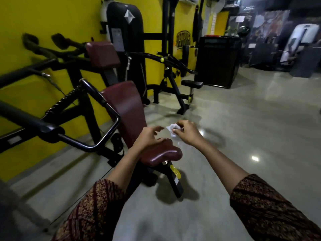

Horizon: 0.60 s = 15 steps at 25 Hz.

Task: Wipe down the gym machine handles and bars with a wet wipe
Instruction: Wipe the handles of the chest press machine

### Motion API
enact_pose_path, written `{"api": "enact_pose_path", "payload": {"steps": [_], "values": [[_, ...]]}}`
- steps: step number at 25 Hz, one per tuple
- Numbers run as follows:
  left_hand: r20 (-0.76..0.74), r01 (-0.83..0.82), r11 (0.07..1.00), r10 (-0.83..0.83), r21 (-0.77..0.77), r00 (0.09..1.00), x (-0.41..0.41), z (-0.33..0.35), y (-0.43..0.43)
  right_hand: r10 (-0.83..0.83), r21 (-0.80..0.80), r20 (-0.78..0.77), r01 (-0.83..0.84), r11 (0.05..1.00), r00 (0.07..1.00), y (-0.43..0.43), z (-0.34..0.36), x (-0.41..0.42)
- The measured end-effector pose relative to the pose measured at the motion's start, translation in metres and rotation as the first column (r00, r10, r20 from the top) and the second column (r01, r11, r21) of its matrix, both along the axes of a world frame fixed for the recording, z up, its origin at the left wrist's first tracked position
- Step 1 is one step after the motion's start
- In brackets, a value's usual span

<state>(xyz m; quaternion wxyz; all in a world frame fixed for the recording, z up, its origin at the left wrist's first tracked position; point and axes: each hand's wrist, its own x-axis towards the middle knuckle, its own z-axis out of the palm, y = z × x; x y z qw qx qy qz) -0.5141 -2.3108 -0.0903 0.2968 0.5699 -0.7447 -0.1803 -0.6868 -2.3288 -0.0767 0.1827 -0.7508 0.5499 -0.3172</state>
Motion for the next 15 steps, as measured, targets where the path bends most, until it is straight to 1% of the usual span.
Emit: {"api": "enact_pose_path", "payload": {"steps": [3, 5, 7, 11, 15], "values": [[-0.012, -0.151, 0.989, 0.151, -0.002, 0.988, 0.004, 0.004, -0.021, 0.163, -0.004, -0.019, -0.163, 0.987, 0.986, -0.047, 0.01, 0.007], [-0.031, -0.252, 0.968, 0.252, -0.014, 0.967, 0.008, 0.011, -0.027, 0.279, -0.042, -0.022, -0.279, 0.959, 0.96, -0.068, 0.018, 0.015], [-0.049, -0.345, 0.938, 0.343, -0.043, 0.938, 0.013, 0.019, -0.029, 0.361, -0.083, 0.003, -0.36, 0.929, 0.932, -0.086, 0.025, 0.024], [-0.035, -0.521, 0.847, 0.52, -0.108, 0.853, 0.028, 0.032, -0.013, 0.536, -0.131, 0.023, -0.529, 0.838, 0.844, -0.105, 0.03, 0.06], [-0.018, -0.628, 0.761, 0.634, -0.162, 0.773, 0.057, 0.043, 0.012, 0.662, -0.182, 0.084, -0.642, 0.745, 0.745, -0.095, 0.04, 0.103]]}}
